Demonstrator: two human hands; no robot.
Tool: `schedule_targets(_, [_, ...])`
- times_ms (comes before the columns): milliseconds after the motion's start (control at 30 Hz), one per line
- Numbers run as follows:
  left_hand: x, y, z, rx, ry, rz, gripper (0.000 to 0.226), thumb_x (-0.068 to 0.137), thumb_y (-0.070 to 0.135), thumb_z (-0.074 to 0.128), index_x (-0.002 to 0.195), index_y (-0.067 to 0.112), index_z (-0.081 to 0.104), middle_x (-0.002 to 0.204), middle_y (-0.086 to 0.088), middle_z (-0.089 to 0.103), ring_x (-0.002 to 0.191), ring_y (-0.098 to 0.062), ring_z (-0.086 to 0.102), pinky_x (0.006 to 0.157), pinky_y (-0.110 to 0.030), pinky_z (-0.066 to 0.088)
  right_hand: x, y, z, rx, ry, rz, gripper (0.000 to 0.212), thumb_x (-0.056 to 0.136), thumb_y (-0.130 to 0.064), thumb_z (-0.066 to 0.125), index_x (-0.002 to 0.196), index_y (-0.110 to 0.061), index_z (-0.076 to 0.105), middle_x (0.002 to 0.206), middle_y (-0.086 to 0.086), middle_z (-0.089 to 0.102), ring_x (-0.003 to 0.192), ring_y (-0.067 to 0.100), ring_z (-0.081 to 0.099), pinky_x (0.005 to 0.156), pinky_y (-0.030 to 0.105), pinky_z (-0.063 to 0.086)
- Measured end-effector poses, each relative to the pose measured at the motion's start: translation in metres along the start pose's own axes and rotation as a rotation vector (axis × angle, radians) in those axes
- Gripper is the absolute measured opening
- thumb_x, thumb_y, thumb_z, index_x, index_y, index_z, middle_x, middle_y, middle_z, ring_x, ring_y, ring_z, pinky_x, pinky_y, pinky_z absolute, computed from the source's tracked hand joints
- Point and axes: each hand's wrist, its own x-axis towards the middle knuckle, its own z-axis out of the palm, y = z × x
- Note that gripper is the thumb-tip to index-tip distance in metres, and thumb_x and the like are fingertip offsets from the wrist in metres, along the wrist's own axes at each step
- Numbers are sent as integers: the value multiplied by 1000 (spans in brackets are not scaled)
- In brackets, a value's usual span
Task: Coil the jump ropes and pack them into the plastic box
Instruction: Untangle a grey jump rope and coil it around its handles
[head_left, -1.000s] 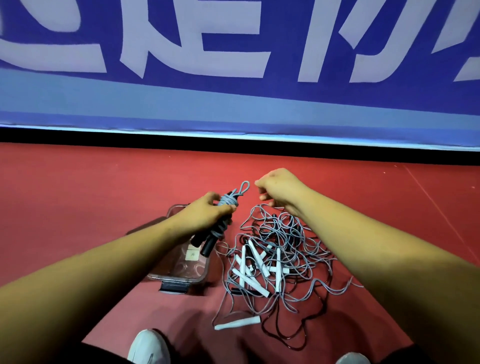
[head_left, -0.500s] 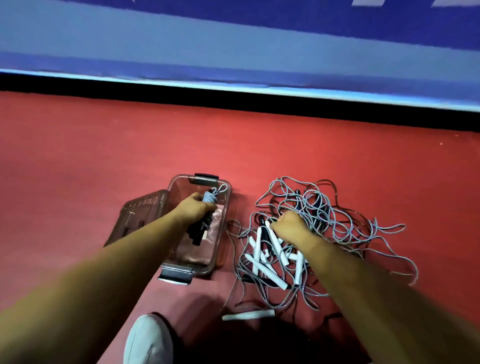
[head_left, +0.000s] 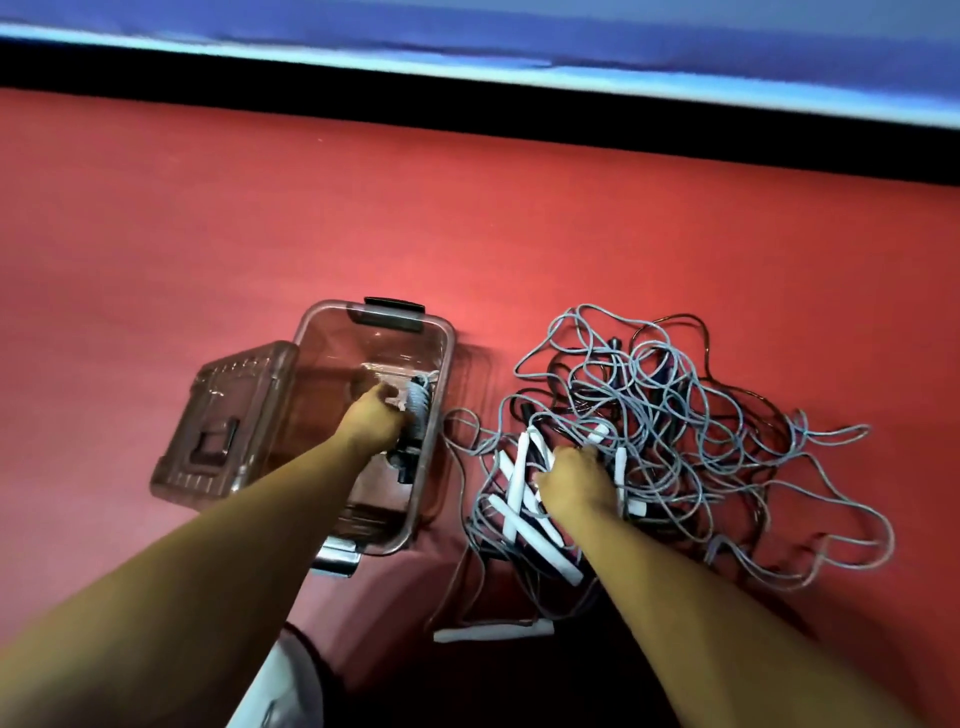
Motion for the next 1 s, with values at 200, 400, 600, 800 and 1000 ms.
schedule_targets(200, [-36, 42, -32, 181, 305, 256, 17, 90, 8, 52, 103, 5, 63, 105, -18, 68, 97, -36, 63, 87, -39, 50, -10, 3, -36, 205, -14, -51, 26, 87, -32, 68, 70, -17, 53, 81, 5, 61, 76, 27, 60, 62, 27, 43])
schedule_targets(400, [-101, 118, -56, 219, -5, 497, 19, 95, 8, 54, 79, 17, 60, 70, -2, 64, 65, -21, 61, 69, -35, 53, -48, -7, -128, 346, -63, -360, 48, 80, -22, 78, 52, -17, 39, 53, -2, 34, 48, 14, 31, 51, 30, 24])
schedule_targets(600, [-204, 189, -59, 204, -299, 500, 34, 103, 29, 50, 102, -1, 66, 80, -9, 68, 53, -12, 63, 48, -18, 42, -136, -30, -233, 522, -12, -433, 31, 87, -26, 72, 76, 3, 63, 57, 5, 51, 41, 8, 43, 40, 17, 30])
schedule_targets(800, [-280, 220, -67, -64, -248, 627, 48, 93, 52, 58, 87, 6, 70, 82, -13, 68, 65, -17, 56, 72, -33, 48, -218, -46, -282, 481, 33, -600, 28, 87, -24, 71, 67, -6, 62, 51, 2, 60, 36, 7, 48, 41, 18, 36])
schedule_targets(1000, [-330, 222, -89, -36, -65, 638, 38, 104, 33, 47, 79, 6, 59, 79, -20, 67, 72, -38, 69, 63, -41, 61, -254, -35, -290, 661, 54, -603, 28, 90, -21, 68, 96, 6, 68, 80, 18, 69, 54, 15, 57, 52, 27, 51])
